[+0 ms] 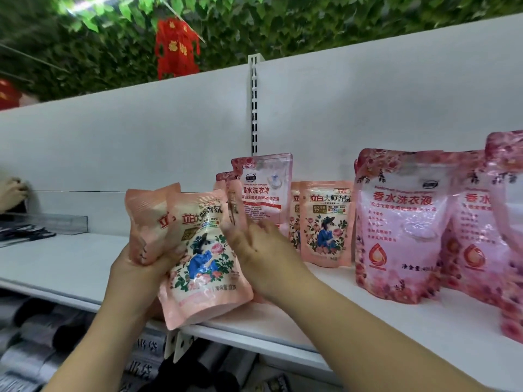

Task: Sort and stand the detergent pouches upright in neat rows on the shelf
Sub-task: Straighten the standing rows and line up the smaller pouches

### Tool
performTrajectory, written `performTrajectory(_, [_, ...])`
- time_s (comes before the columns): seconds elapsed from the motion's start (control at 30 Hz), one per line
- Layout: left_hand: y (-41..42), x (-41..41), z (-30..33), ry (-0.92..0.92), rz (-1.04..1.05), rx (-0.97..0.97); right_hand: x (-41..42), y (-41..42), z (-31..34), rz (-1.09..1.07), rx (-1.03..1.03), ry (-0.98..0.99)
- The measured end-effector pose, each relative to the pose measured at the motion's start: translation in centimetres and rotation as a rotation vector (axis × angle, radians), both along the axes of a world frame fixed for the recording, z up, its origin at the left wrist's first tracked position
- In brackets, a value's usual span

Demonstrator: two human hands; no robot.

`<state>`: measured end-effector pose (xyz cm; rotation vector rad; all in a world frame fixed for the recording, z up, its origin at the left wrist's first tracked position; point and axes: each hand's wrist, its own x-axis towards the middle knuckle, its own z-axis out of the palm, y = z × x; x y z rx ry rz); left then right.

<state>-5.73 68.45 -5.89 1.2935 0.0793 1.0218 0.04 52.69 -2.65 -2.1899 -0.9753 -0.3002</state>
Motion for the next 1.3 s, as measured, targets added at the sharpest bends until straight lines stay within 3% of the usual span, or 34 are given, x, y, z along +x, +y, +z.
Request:
performTrajectory(0.1, [0.0,0.0,0.0,0.003,-0.003,0.003,-0.8,-0.5,1.0,0.289,0.171,0.311])
performTrajectory(0.3, [-0.3,-0.1,0.0,-0.005,0.004,0.001,0.4,-1.4,2.6,0.092,0.203,0.464])
performTrajectory(0.4, [-0.5,-0.2,0.1,-0.007,-0.024,-0.008,0.5,-1.5,2.7,0.086,0.431,0.352])
performTrajectory(0.5, [-0.6,-0.4,0.2,0.003,-0.026,-0.001,3.1,-1.9,2.9,-0.091,0.763,0.159])
performTrajectory(0.53, [-0.5,-0.4,0.2,0.006,-0.024,0.005,4.0,-1.8,2.7,-0.095,0.821,0.237])
performTrajectory(0.63, [-0.4,-0.5,0.1,0.013,-0.027,0.01,5.9,-1.5,2.6,0.065,1.071,0.739])
performTrajectory(0.7, [-0.4,-0.5,0.2,0.014,-0.027,0.002,7.2,-1.0,2.5,0.102,1.075,0.833])
performTrajectory(0.8, [-0.6,-0.6,0.2,0.021,-0.027,0.003,7.2,-0.8,3.8,0.052,0.873,0.737])
performTrajectory(0.93, [-0.9,-0.9,0.3,0.018,-0.036,-0.004,6.9,-1.5,7.1,0.059,0.817,0.699])
performTrajectory(1.0, [-0.9,-0.8,0.3,0.018,-0.023,-0.005,7.5,-1.7,7.7,-0.042,0.802,0.647])
performTrajectory(1.3, [-1.4,-0.5,1.1,-0.02,-0.056,-0.032,6.6,-5.3,5.5,-0.228,1.029,0.265])
